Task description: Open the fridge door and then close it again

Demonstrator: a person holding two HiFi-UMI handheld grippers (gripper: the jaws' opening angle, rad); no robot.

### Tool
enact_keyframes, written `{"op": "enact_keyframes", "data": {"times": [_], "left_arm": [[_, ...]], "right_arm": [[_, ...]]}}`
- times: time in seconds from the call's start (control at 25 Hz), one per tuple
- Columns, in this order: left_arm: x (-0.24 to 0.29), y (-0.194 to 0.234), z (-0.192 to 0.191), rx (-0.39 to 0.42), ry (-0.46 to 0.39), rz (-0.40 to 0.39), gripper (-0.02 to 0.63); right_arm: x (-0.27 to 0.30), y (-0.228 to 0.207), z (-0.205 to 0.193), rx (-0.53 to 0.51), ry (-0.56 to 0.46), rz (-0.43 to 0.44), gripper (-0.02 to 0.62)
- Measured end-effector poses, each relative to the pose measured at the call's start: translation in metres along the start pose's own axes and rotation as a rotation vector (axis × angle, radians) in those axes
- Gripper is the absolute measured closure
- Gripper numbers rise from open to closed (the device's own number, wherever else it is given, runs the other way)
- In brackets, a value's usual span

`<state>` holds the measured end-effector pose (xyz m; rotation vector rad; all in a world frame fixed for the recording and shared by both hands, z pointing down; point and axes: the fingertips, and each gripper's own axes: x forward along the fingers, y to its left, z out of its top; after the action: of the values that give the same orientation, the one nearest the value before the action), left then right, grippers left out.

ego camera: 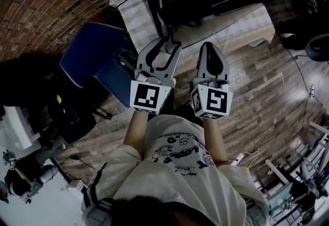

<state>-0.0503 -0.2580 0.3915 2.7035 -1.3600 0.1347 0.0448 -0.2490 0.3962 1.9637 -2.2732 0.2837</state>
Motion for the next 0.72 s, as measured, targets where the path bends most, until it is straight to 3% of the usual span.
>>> {"op": "enact_keyframes", "data": {"times": [0.72], "left_arm": [[-0.035,-0.087,-0.013,0.013,0.038,0.040,0.453]], "right_arm": [[-0.089,-0.038,-0.008,-0.003,-0.019,-0.022,0.561]]}}
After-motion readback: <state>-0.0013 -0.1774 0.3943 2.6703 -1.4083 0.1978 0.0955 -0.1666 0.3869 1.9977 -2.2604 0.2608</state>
